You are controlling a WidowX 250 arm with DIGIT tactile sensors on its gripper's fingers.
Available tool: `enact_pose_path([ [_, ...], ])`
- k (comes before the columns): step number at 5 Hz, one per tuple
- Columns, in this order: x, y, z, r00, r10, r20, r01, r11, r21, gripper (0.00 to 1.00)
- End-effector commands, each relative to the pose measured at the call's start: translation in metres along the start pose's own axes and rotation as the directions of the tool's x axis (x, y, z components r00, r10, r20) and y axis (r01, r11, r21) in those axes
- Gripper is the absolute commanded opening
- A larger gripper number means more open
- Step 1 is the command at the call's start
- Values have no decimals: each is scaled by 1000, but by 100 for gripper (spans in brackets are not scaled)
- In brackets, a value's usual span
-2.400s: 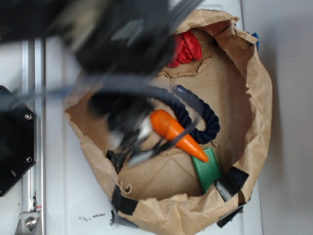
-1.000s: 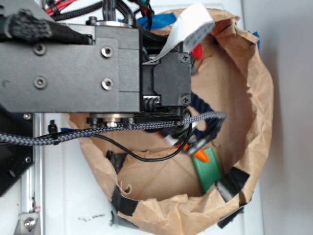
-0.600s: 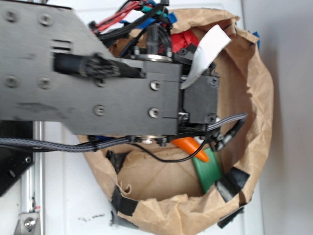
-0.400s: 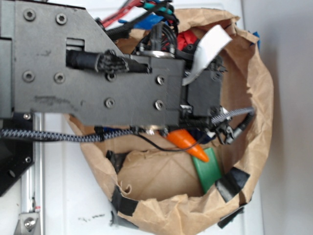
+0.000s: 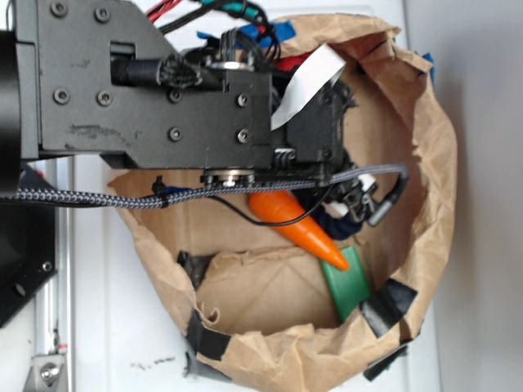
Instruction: Grab the red paper.
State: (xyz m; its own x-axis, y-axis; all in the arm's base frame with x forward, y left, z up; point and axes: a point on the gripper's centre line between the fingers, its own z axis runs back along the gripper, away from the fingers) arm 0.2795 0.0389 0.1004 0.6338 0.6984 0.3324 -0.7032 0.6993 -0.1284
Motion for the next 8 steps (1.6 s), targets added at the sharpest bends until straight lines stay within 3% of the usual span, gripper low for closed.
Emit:
enact_pose_path([
  [1,12,8,-15,999,37,10,-38,999,15,100],
  [3,34,14,-25,998,68,13,-68,997,42,100],
  [4,29,37,-27,993,112,26,-114,986,121,100],
  [5,21,34,-25,985,168,43,-174,960,221,100],
  [8,21,34,-25,985,168,43,-174,960,221,100],
])
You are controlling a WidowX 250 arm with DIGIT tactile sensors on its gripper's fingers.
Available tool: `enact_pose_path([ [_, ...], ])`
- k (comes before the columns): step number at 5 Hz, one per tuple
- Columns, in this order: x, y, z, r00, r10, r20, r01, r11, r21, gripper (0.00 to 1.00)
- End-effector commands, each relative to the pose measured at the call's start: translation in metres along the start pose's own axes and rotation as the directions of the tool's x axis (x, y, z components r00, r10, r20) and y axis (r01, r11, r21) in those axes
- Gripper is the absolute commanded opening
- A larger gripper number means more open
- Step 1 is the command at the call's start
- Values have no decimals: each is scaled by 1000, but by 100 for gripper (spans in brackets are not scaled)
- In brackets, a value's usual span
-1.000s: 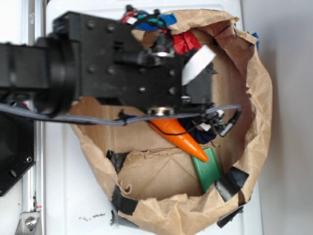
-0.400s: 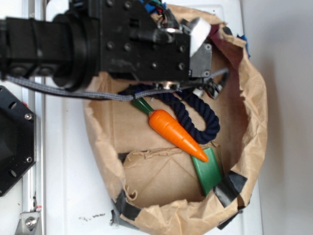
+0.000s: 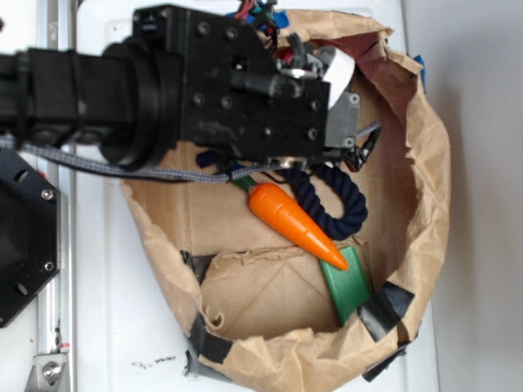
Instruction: Grab the red paper.
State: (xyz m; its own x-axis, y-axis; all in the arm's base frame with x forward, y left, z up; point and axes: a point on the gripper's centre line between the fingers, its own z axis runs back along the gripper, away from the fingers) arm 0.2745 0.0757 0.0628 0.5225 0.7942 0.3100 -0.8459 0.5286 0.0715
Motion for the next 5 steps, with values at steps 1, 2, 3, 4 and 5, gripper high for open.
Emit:
enact_pose_path([
  [1,19,-9,13,994,103,44,-100,993,-56,100],
  [2,18,-12,14,987,151,54,-147,987,-63,100],
  [3,15,-13,11,979,200,33,-198,979,-43,100],
  [4,13,-15,11,975,222,23,-221,974,-45,100],
  [5,12,-19,11,976,215,32,-213,975,-56,100],
])
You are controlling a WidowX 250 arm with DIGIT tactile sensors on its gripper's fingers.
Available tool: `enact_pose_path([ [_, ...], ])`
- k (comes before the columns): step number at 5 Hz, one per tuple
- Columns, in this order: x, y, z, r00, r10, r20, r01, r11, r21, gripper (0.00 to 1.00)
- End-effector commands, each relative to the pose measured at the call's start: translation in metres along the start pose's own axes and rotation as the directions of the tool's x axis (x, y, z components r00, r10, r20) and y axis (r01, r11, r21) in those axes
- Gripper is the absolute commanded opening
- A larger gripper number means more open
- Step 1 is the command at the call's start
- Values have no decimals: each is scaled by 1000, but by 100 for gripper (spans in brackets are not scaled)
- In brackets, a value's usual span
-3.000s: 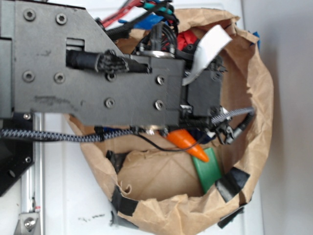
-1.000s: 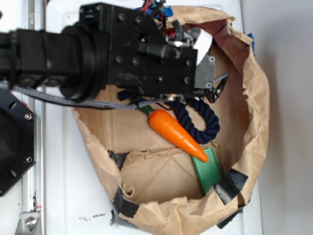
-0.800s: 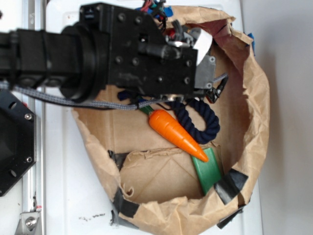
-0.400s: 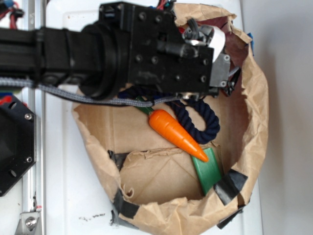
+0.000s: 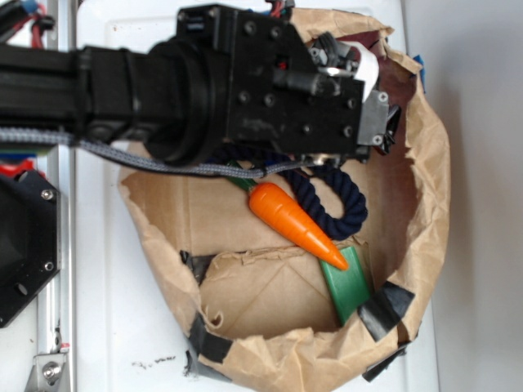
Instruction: Grab the red paper.
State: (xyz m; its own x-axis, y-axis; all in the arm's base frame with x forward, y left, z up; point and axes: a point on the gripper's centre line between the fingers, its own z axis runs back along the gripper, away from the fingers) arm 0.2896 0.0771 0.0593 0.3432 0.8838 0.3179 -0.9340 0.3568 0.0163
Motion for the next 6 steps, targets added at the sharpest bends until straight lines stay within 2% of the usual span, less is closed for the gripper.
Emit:
enact_pose_path([
  [1,2,-5,13,1000,18,25,-17,998,-55,100],
  [2,3,2,5,999,3,45,-1,999,-34,100],
  [3,4,7,-1,999,4,35,-3,1000,-26,100],
  [4,19,9,-14,999,-6,47,7,1000,-22,100],
  [6,32,2,-22,995,-50,85,54,997,-47,100],
])
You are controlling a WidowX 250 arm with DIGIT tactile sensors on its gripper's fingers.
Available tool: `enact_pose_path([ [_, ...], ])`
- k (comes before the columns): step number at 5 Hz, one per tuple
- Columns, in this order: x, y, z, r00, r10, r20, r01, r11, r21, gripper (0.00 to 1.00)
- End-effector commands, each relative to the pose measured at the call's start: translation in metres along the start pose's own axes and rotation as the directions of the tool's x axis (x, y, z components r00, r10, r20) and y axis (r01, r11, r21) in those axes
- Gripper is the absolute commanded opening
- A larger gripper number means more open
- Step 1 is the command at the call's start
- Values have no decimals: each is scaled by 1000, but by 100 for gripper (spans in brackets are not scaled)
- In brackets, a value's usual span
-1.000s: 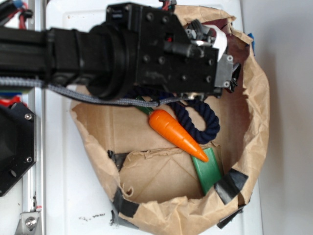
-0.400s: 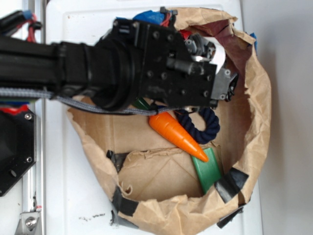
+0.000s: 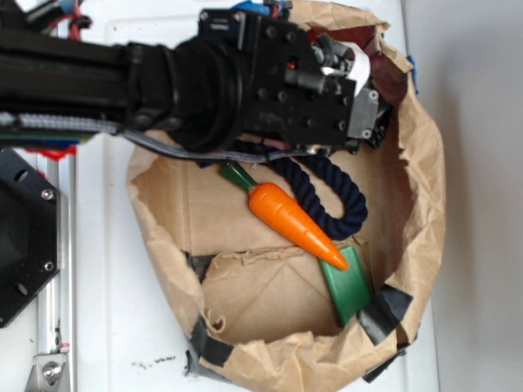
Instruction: Grab the red paper.
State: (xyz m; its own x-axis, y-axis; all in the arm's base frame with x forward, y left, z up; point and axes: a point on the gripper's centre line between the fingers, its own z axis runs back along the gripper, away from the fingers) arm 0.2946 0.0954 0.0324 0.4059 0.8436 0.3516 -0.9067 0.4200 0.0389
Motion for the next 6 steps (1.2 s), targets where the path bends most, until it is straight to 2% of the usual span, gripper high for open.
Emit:
enact_pose_path([
  [1,28,1,4,999,17,49,-15,999,-43,100],
  [3,34,2,5,998,31,47,-29,998,-46,100],
  [4,24,-5,20,1000,26,1,-25,995,-96,100],
  [6,14,-11,45,1000,10,-3,-11,988,-156,100],
])
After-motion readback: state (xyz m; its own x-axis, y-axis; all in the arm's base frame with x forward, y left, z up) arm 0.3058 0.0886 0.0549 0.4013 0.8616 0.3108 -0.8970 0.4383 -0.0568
